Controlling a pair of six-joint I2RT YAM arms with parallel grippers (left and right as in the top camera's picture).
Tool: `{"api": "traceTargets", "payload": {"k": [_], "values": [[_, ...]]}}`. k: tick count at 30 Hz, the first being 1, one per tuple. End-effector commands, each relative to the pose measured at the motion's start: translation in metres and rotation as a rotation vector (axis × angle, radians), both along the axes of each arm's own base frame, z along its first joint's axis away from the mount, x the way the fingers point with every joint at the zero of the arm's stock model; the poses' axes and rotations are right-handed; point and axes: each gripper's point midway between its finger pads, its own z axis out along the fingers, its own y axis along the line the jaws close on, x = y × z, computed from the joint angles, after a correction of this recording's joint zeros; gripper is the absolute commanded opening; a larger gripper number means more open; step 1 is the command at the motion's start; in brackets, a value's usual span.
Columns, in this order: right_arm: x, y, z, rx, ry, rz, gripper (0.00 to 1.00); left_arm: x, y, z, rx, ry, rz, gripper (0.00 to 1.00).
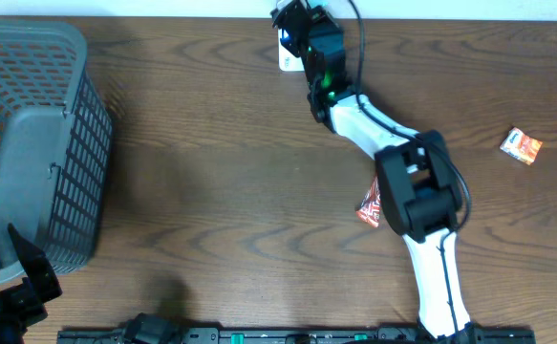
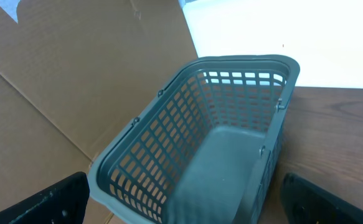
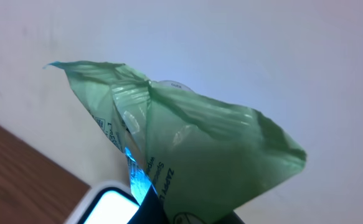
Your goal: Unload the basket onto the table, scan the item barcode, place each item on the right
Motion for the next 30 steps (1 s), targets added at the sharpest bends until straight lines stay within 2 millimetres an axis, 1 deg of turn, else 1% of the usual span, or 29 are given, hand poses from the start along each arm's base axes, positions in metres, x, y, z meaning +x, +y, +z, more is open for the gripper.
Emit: {"api": "traceTargets", "payload": {"k": [1, 5, 9, 12, 15, 17, 20, 22, 23, 27, 30], "values": [[0.007, -0.001, -0.032, -0.121, -0.022, -0.052, 0.01, -0.001, 0.001, 0.001, -0.008, -0.009, 0.012, 0.98], [0.003, 0.004, -0.06, -0.223, 0.005, -0.085, 0.01, -0.001, 0.001, 0.001, -0.008, -0.009, 0.012, 0.98], [-0.003, 0.014, -0.082, -0.289, 0.076, -0.069, 0.01, -0.001, 0.001, 0.001, -0.008, -0.009, 0.012, 0.98], [-0.008, 0.016, -0.097, -0.344, 0.128, -0.064, 0.01, -0.001, 0.001, 0.001, -0.008, -0.009, 0.012, 0.98], [-0.011, 0.014, -0.107, -0.372, 0.172, -0.069, 0.01, -0.001, 0.001, 0.001, -0.008, -0.008, 0.012, 0.98], [-0.011, 0.011, -0.107, -0.38, 0.181, -0.088, 0.01, -0.001, 0.001, 0.001, -0.008, -0.009, 0.012, 0.98], [-0.012, 0.01, -0.098, -0.392, 0.177, -0.098, 0.01, -0.001, 0.001, 0.001, -0.008, -0.009, 0.012, 0.98], [-0.012, 0.01, -0.086, -0.388, 0.165, -0.1, 0.01, -0.001, 0.001, 0.001, -0.008, -0.009, 0.012, 0.98], [-0.012, 0.01, -0.071, -0.379, 0.151, -0.102, 0.01, -0.001, 0.001, 0.001, -0.008, -0.009, 0.012, 0.98], [-0.017, 0.007, -0.026, -0.365, 0.13, -0.105, 0.01, -0.001, 0.001, 0.001, -0.008, -0.008, 0.012, 0.98], [-0.023, -0.003, 0.011, -0.361, 0.125, -0.114, 0.01, -0.001, 0.001, 0.001, -0.009, -0.009, 0.012, 0.98]]}}
